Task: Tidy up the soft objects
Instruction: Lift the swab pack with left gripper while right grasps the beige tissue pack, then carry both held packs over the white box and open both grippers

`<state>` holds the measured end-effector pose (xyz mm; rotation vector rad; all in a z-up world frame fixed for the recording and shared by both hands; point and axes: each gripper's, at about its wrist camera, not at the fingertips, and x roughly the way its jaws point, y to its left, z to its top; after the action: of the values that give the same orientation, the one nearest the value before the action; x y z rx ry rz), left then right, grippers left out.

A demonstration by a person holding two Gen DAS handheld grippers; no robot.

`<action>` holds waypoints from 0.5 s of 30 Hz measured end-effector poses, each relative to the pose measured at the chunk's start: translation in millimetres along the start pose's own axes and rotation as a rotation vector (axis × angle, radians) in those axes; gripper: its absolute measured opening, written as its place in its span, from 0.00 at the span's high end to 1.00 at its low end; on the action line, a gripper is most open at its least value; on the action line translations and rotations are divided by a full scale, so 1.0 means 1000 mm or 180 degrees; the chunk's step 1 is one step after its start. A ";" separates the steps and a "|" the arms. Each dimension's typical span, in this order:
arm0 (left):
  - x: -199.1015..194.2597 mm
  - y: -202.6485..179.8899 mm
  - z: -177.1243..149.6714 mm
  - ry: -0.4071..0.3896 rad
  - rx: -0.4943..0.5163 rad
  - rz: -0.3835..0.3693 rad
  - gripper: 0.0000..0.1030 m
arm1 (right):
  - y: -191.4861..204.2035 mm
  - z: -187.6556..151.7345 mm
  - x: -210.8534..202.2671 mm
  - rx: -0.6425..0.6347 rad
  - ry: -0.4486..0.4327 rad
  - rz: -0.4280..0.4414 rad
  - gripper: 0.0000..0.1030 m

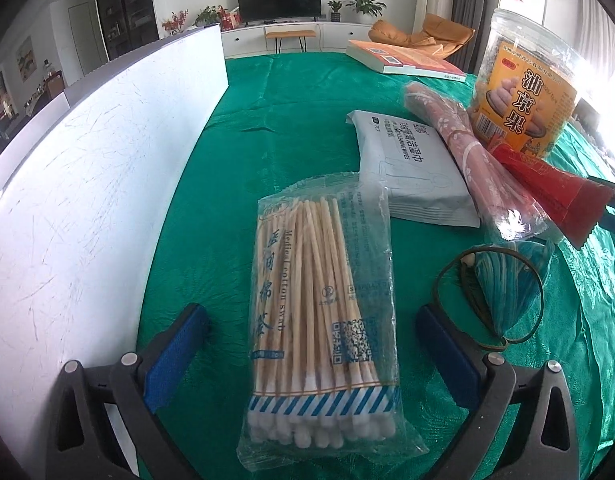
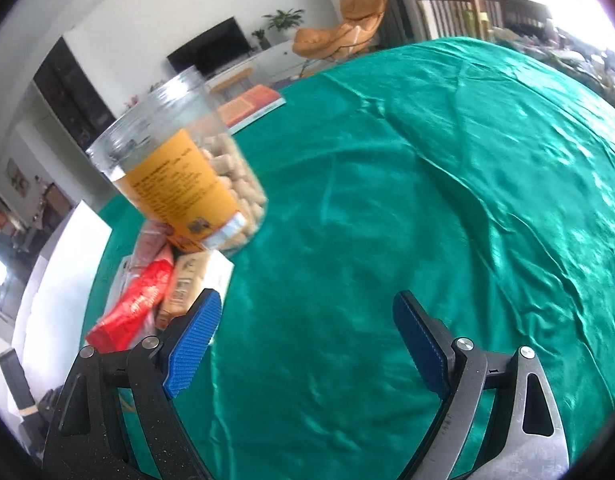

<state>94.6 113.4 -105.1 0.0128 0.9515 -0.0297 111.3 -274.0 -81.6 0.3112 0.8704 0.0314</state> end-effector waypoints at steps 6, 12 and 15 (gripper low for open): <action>0.000 0.000 0.000 0.0000 0.0000 0.0000 0.00 | 0.073 -0.002 0.054 -0.0402 0.0379 0.0023 0.16; -0.001 0.000 0.000 0.0001 0.0003 -0.0002 0.00 | 0.068 -0.012 0.046 -0.0618 0.0265 -0.0293 0.39; -0.001 0.000 0.002 0.0145 0.0101 -0.0084 0.00 | 0.026 -0.009 0.024 -0.0421 0.0242 -0.0325 0.40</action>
<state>95.5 112.9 -103.1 0.0304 0.9968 -0.0690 122.8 -243.2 -97.2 0.1423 0.9539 0.0059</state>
